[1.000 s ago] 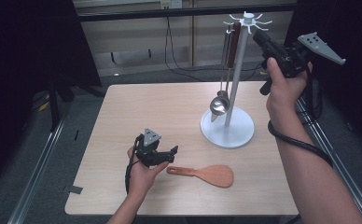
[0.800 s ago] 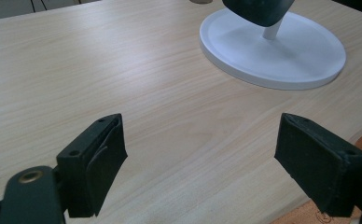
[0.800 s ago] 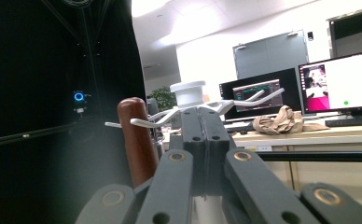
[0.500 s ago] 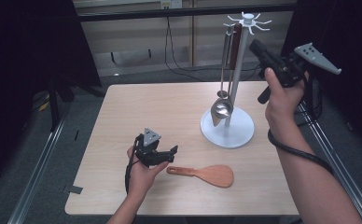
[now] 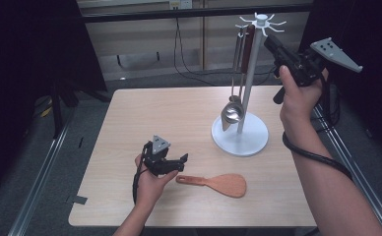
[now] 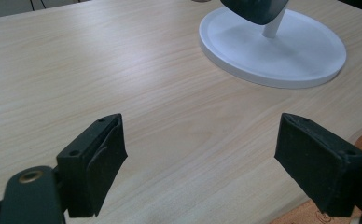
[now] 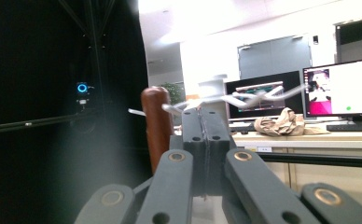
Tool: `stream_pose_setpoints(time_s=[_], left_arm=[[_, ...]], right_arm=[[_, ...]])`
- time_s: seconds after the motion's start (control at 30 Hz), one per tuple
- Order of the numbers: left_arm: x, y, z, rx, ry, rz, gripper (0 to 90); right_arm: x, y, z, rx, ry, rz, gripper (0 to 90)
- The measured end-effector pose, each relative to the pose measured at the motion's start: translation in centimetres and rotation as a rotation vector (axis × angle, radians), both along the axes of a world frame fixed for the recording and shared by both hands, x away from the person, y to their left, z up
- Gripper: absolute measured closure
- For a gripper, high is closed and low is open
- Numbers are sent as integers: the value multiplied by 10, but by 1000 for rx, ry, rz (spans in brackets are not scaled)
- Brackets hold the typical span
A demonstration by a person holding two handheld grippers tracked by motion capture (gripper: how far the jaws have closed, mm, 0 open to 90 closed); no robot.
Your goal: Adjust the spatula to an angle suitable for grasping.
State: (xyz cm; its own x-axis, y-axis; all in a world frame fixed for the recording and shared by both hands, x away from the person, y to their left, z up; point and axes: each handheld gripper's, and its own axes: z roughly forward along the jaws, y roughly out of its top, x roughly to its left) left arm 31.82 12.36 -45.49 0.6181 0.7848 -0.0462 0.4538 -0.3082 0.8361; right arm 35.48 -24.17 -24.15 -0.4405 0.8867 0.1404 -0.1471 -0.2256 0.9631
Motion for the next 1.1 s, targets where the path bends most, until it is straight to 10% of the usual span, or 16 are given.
stream_pose_setpoints(time_s=[0.53,1.1], left_arm=[[0,4,4,-10,-12,14,159],[-1,8,7,-6,-12,20,158]], right_arm=[[-5,10,-15,-4,33,73,884],[-39,70,-153,-194,364,405,618]])
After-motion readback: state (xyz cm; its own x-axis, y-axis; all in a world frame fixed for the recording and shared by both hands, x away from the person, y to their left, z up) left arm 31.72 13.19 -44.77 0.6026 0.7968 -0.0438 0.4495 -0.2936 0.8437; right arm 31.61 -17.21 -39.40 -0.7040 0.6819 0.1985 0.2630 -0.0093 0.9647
